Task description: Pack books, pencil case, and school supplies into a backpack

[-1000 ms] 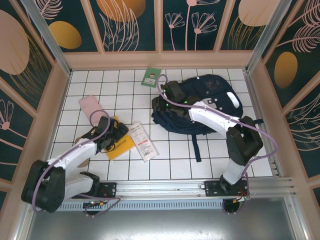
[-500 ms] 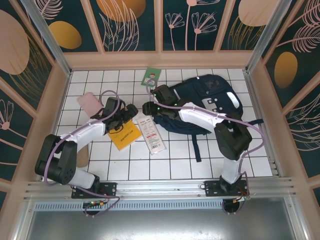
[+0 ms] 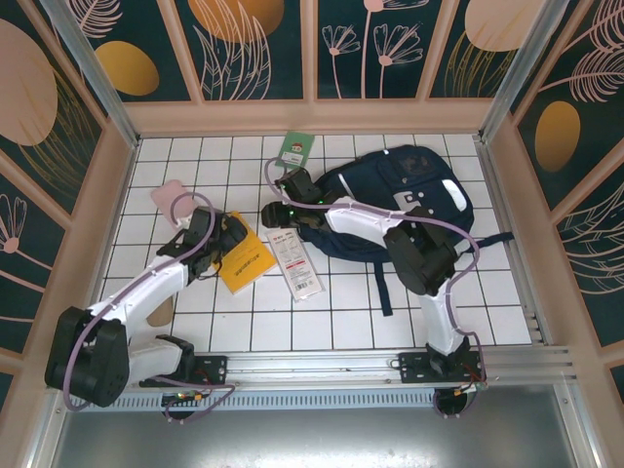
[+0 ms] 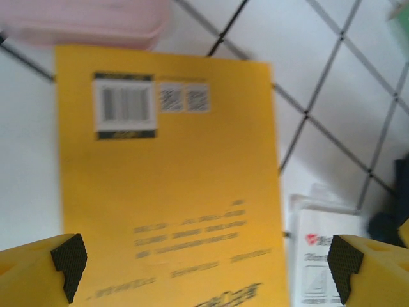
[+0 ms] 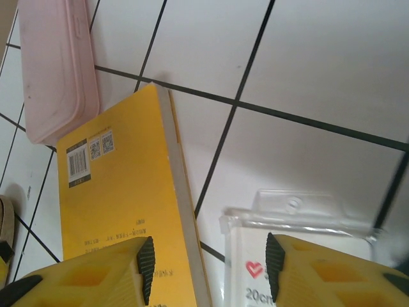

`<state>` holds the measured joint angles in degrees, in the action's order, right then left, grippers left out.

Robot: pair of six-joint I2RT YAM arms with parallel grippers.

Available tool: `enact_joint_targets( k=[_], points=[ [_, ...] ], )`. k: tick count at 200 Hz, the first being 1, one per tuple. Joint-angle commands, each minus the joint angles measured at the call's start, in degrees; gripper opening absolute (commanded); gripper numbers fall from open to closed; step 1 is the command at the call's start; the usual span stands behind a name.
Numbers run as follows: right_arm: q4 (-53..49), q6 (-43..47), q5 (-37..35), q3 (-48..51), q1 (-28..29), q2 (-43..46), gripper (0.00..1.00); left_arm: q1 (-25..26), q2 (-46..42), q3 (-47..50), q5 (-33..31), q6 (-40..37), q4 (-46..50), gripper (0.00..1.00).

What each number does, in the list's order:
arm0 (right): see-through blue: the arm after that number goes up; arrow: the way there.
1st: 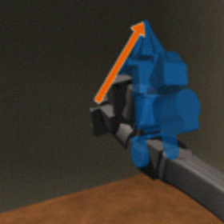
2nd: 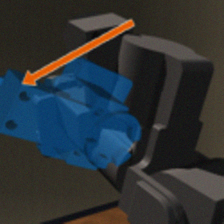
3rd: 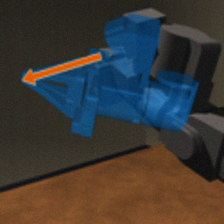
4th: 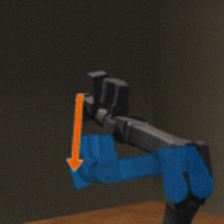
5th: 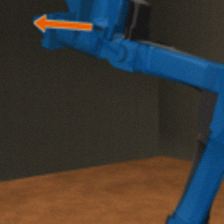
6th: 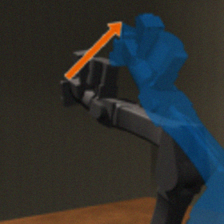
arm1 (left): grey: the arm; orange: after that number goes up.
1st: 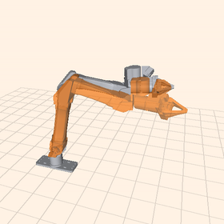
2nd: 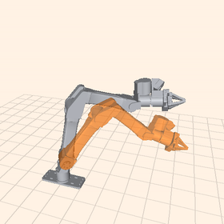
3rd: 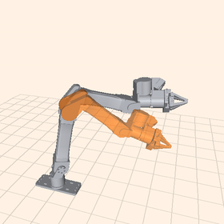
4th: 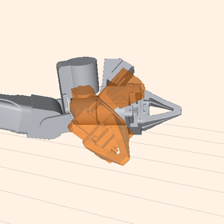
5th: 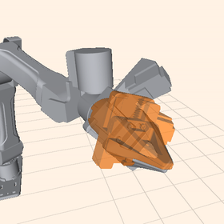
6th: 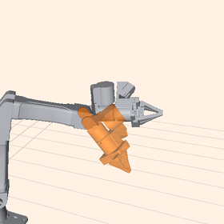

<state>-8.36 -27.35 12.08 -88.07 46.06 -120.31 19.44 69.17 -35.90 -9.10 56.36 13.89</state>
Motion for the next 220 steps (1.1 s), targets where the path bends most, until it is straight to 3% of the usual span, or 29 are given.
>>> enact_joint_targets(
  k=[1,53,135,160,220],
  points=[
    [-0.2,0.81,2.2,-3.36,0.85,-3.63,0.51,-0.28,-1.05,3.96,0.42,1.7,-2.26,0.99],
    [-4.29,2.87,4.2,-10.65,2.5,-9.64,0.51,-0.54,1.26,6.78,1.6,4.57,-1.95,0.98],
    [-6.58,3.44,3.31,-10.47,5.0,-13.98,0.45,-0.62,0.76,12.52,5.9,5.39,-7.28,0.95],
    [-5.97,3.19,5.43,-9.49,5.21,-14.38,0.39,-0.61,1.23,12.6,6.73,5.04,-8.2,0.94],
    [-5.93,2.17,6.54,-9.7,5.97,-14.95,0.34,-0.66,-3.24,16.12,18.96,5.6,-27.54,0.83]
  ],
)
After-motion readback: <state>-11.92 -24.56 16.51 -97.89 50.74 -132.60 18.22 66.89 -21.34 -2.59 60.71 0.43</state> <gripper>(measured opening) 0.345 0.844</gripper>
